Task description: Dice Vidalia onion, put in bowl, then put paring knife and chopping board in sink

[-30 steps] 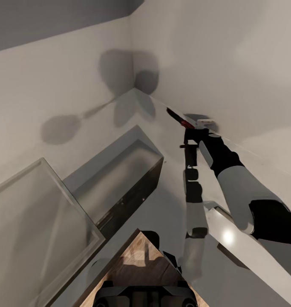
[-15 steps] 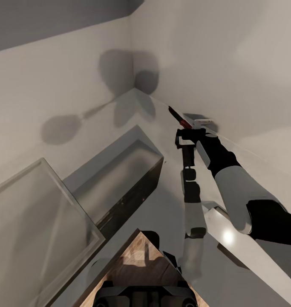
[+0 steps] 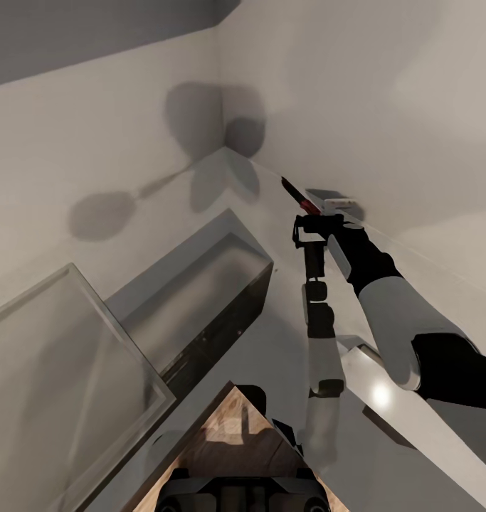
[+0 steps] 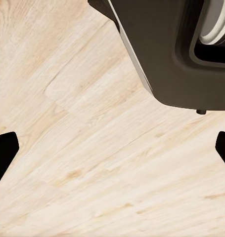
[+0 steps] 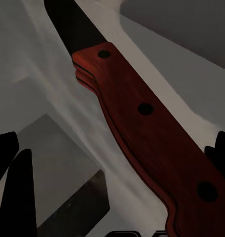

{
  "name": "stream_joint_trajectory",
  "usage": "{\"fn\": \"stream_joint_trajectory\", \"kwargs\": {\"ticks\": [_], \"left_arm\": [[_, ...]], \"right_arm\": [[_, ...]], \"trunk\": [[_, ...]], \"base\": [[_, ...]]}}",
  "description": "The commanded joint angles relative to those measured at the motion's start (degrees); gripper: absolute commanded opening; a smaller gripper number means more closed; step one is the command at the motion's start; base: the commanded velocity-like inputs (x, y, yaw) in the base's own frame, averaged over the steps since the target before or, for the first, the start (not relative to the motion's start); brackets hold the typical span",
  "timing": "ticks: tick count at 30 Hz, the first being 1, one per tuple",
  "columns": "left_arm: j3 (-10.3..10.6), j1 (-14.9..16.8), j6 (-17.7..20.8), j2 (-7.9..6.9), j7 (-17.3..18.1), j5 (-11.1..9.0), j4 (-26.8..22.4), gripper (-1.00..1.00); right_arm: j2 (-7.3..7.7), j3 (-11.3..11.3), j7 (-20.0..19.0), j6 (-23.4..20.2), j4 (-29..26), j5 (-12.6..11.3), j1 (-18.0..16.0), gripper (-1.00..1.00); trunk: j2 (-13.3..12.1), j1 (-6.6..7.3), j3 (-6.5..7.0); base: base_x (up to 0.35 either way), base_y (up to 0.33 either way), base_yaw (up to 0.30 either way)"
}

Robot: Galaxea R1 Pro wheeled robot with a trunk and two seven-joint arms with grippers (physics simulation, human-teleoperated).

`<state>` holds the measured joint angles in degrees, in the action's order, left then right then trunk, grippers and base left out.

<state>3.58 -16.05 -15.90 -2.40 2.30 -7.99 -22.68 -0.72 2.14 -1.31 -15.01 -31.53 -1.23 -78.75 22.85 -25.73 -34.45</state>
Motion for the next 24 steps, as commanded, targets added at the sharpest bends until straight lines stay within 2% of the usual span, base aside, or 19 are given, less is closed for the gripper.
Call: {"fn": "stream_joint_trajectory", "kwargs": {"ticks": [1,3,4,24], "left_arm": [[0.4,0.0,-0.1,-0.06,0.1,-0.6,-0.1,1.00],[0.4,0.0,-0.1,-0.06,0.1,-0.6,-0.1,1.00],[0.4,0.0,-0.1,-0.06,0.1,-0.6,-0.1,1.00],[0.4,0.0,-0.1,-0.06,0.1,-0.6,-0.1,1.00]], "right_arm": [[0.02,0.1,-0.1,-0.5,4.8,-0.5,0.0,1.00],[0.02,0.1,0.0,-0.5,4.8,-0.5,0.0,1.00],[0.02,0.1,0.0,-0.5,4.8,-0.5,0.0,-1.00],[0.02,0.1,0.0,-0.5,4.8,-0.4,0.0,-1.00]], "trunk": [[0.1,-0.05,-0.07],[0.1,-0.05,-0.07],[0.1,-0.05,-0.07],[0.1,-0.05,-0.05]], "base": [[0.000,0.000,0.000],[0.000,0.000,0.000],[0.000,0.000,0.000],[0.000,0.000,0.000]]}}
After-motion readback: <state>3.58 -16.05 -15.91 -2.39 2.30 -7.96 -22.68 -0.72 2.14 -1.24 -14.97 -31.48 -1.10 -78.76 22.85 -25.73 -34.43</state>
